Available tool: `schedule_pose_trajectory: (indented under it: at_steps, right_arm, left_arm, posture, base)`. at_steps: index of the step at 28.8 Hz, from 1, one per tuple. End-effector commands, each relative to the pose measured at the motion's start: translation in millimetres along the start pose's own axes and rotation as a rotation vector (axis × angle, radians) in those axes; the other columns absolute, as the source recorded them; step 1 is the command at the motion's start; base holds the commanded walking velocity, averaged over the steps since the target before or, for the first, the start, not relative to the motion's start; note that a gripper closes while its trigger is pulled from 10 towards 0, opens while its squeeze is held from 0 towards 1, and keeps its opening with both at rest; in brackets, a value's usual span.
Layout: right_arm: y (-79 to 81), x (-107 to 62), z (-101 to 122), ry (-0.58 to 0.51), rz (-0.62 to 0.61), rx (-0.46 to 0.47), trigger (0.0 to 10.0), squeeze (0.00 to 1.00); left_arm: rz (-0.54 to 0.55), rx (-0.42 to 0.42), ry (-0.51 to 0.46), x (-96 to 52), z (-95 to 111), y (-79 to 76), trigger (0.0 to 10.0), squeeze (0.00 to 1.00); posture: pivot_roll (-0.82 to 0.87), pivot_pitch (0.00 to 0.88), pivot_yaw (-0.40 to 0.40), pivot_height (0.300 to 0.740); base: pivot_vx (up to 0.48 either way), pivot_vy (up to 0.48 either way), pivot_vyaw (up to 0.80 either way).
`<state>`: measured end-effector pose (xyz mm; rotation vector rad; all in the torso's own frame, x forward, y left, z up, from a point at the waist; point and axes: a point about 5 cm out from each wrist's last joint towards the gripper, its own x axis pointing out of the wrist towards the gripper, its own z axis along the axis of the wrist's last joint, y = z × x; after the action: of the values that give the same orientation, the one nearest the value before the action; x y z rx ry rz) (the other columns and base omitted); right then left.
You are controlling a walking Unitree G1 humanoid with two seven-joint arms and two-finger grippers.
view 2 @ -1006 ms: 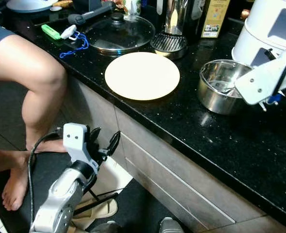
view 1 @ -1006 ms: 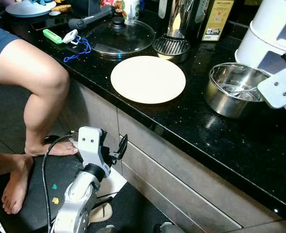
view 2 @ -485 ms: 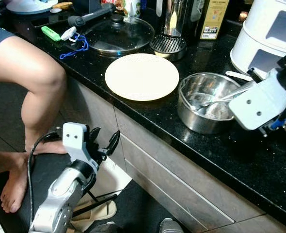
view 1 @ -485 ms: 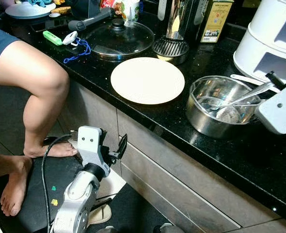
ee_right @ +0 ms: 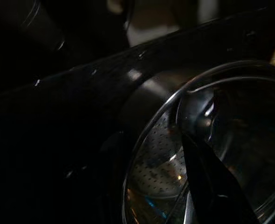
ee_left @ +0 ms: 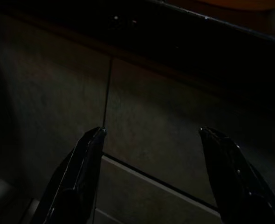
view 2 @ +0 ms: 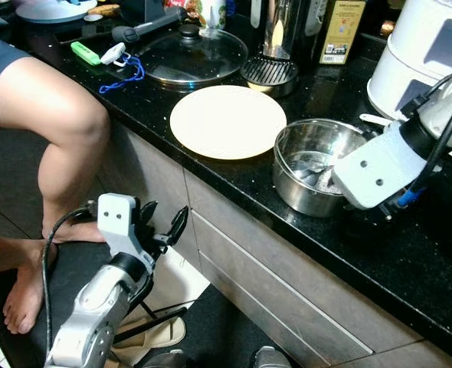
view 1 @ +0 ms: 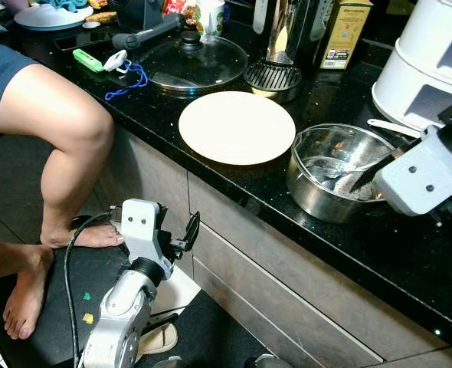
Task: Kitchen organization
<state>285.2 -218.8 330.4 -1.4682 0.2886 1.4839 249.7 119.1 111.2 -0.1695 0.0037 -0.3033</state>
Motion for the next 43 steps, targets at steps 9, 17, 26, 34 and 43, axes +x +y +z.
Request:
schedule_pose_trajectory:
  at_steps: [9, 17, 26, 34, 43]
  right_arm:
    - [-27.7, -33.7, 10, -0.173, -0.253, 0.054, 10.0, 0.0]
    - [-42.5, -15.2, -5, -0.061, -0.349, 0.207, 10.0, 0.0]
    - [-26.3, -27.1, -16, 0.083, -0.211, 0.263, 10.0, 0.0]
    - [-23.6, -34.6, -19, 0.172, -0.17, 0.261, 10.0, 0.0]
    - [-18.7, -24.9, -20, 0.168, -0.122, 0.299, 10.0, 0.0]
  left_arm:
    - [0.001, 0.0, 0.015, -2.0, -2, -0.3, 10.0, 0.0]
    - [0.002, 0.0, 0.017, -2.5, -4, -0.2, 10.0, 0.0]
    - [0.002, -0.003, 0.019, -2.6, -6, -0.1, 10.0, 0.0]
    - [-0.001, -0.005, 0.02, -2.6, -6, -0.1, 10.0, 0.0]
    - [0.002, -0.008, 0.016, -2.4, -5, -0.8, 10.0, 0.0]
  posture:
    - [0.01, 0.089, -0.022, 0.74]
    - [0.02, 0.083, -0.027, 0.74]
    - [0.01, 0.079, -0.032, 0.74]
    - [0.0, 0.082, -0.031, 0.74]
    - [-0.01, 0.091, -0.035, 0.74]
  base:
    - [0.0, 0.0, 0.0]
    - [0.0, 0.0, 0.0]
    - [0.0, 0.0, 0.0]
    - [0.0, 0.0, 0.0]
    - [0.0, 0.0, 0.0]
